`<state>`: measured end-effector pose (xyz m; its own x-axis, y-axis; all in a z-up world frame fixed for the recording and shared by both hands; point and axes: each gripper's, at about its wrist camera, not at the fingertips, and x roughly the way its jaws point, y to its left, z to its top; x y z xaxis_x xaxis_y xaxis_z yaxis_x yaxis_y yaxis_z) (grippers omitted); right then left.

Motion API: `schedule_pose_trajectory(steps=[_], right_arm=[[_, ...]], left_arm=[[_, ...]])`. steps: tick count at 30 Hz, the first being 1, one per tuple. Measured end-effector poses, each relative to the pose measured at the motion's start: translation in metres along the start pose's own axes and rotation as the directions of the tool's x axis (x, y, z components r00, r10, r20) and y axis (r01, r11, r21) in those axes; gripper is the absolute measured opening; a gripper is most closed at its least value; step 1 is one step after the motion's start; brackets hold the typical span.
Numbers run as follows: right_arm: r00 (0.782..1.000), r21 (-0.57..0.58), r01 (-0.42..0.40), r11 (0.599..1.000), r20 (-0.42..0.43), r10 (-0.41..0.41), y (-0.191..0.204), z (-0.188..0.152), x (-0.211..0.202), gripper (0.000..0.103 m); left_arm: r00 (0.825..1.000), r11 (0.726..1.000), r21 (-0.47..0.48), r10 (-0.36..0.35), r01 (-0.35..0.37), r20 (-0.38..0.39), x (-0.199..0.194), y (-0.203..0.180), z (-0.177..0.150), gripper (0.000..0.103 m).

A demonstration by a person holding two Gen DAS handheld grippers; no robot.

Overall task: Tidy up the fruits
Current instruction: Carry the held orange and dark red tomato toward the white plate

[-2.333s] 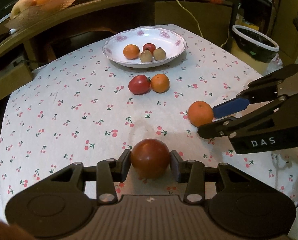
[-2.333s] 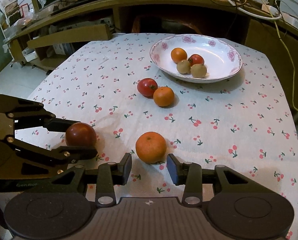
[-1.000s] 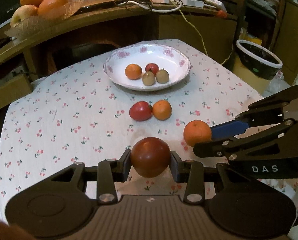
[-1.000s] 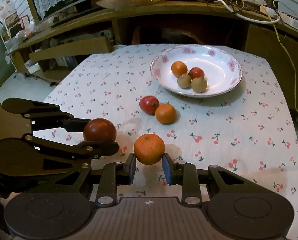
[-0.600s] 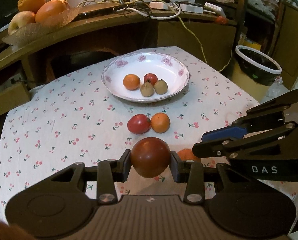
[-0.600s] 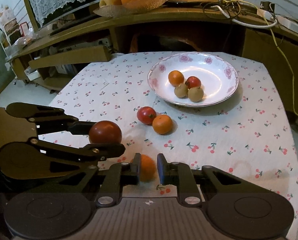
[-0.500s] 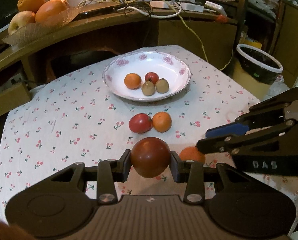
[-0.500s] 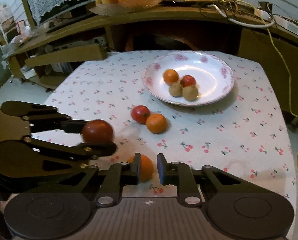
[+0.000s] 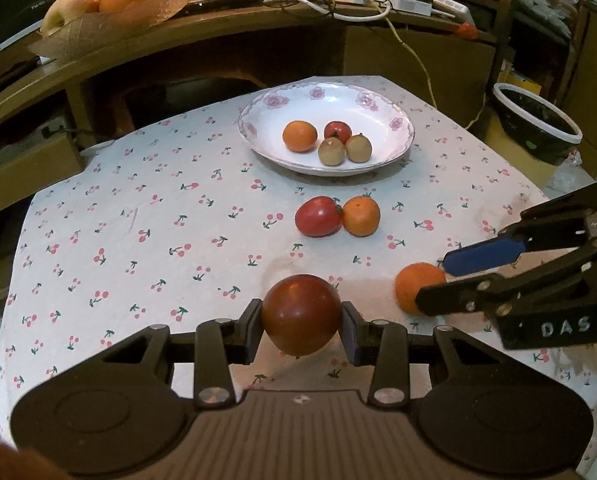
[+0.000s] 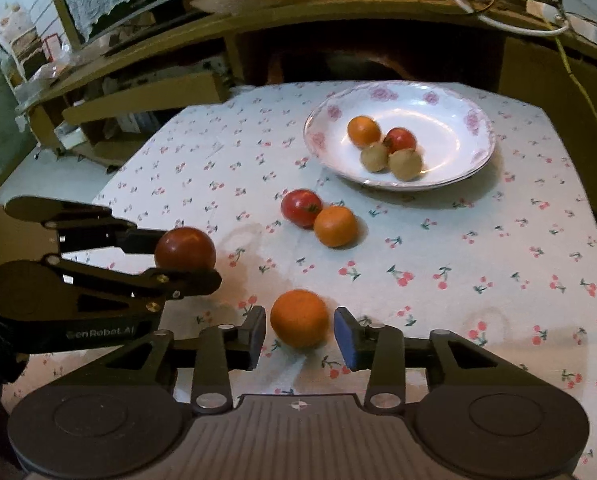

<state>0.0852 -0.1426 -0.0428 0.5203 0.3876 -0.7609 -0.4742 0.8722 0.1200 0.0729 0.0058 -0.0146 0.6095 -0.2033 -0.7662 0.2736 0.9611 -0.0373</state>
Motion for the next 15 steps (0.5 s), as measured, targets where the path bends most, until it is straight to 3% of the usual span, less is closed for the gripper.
schedule_pose_trajectory(steps=[15], right_arm=[[0.999, -0.003, -0.016, 1.0, -0.036, 0.015, 0.004, 0.001, 0.011, 0.032]], left_arm=[[0.999, 1.0, 0.016, -0.004, 0.005, -0.034, 0.01, -0.001, -0.002, 0.045]])
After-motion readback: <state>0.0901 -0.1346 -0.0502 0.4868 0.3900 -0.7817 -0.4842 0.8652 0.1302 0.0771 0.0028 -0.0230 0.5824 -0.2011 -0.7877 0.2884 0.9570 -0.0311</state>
